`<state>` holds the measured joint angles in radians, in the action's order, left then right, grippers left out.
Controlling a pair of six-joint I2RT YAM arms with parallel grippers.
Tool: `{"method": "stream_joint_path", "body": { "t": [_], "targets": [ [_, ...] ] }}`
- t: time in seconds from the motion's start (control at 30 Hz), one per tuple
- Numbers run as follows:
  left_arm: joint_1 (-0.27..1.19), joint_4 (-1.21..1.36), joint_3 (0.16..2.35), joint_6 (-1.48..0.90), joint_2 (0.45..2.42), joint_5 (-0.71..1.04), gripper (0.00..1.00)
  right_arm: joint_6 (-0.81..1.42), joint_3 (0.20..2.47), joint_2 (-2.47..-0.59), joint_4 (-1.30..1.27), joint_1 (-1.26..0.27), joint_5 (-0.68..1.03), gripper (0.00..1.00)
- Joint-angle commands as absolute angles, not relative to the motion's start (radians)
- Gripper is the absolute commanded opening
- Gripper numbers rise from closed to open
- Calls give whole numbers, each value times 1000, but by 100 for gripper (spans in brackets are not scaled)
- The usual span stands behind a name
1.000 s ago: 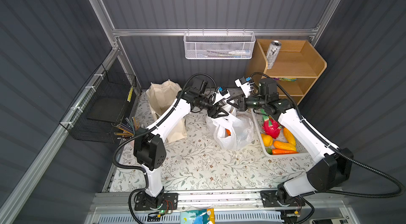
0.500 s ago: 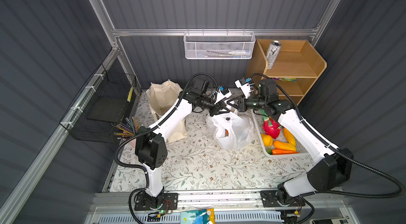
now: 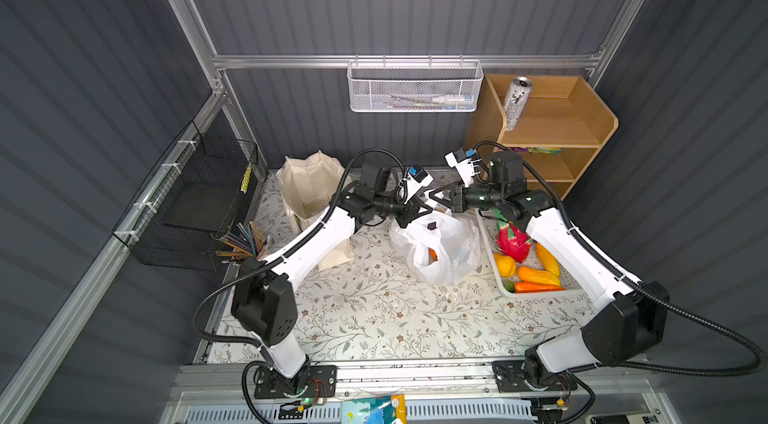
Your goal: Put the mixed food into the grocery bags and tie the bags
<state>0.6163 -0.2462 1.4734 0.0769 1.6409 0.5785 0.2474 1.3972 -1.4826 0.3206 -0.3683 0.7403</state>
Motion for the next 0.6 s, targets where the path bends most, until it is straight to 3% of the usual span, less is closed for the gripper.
{"method": "stream_joint_path", "body": {
  "t": [0.0,0.2,0.57],
  "targets": [
    [662,-64,1424,-196,1549,249,0,285,1432,-1471,295,-372,760,0],
    [762,8,1295,-405,1528,-61,0,313,1469,-1485,302,-380,717,0],
    [769,2,1281,-397,1593,-189,0,366,1191,-1256,194,-446,479,0]
  ]
}}
